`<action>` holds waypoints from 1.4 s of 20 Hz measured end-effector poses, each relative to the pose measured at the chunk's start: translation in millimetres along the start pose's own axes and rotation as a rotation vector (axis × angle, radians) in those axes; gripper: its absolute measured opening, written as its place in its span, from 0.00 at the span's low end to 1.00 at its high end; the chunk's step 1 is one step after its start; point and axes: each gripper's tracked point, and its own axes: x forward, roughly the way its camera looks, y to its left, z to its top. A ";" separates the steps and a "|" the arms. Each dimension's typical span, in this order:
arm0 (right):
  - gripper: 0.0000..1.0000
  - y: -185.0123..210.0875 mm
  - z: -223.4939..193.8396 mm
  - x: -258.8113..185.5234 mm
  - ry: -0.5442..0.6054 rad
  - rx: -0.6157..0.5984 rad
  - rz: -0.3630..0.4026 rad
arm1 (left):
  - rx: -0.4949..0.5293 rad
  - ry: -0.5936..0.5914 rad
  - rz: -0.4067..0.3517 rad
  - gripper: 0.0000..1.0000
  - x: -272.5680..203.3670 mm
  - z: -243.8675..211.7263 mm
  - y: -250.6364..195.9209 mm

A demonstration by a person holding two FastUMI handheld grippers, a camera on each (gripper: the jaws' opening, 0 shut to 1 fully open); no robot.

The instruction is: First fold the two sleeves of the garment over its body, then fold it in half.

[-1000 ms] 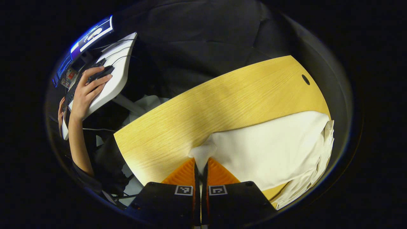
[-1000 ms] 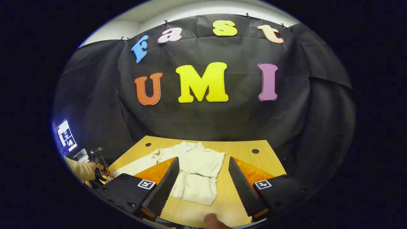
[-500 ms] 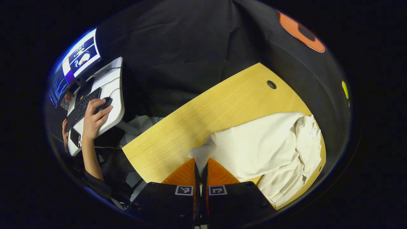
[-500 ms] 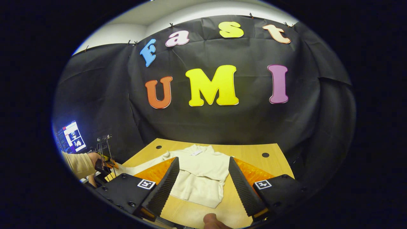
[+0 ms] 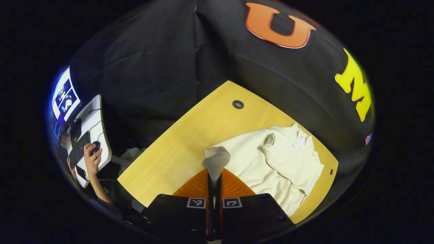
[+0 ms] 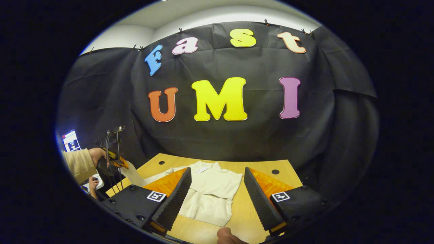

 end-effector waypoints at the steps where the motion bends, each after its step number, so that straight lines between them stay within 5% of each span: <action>1: 0.97 0.0 1.4 -0.3 0.000 0.017 -0.004 | 0.035 -0.001 -0.016 0.03 -0.9 3.5 -19.1; 9: 0.97 -14.7 13.7 -5.9 -0.035 0.006 -0.053 | 0.254 -0.001 -0.174 0.03 11.7 10.9 -195.0; 15: 0.97 -37.4 26.2 -14.0 -0.088 -0.011 -0.111 | 0.408 0.025 -0.299 0.03 26.0 -30.8 -330.7; 27: 0.96 -90.9 4.0 -19.0 -0.051 0.000 -0.210 | 0.611 0.218 -0.328 0.04 95.6 -159.3 -481.0; 28: 0.97 -97.8 0.0 -20.2 -0.040 0.006 -0.226 | 0.611 0.225 -0.315 0.11 101.3 -164.0 -485.9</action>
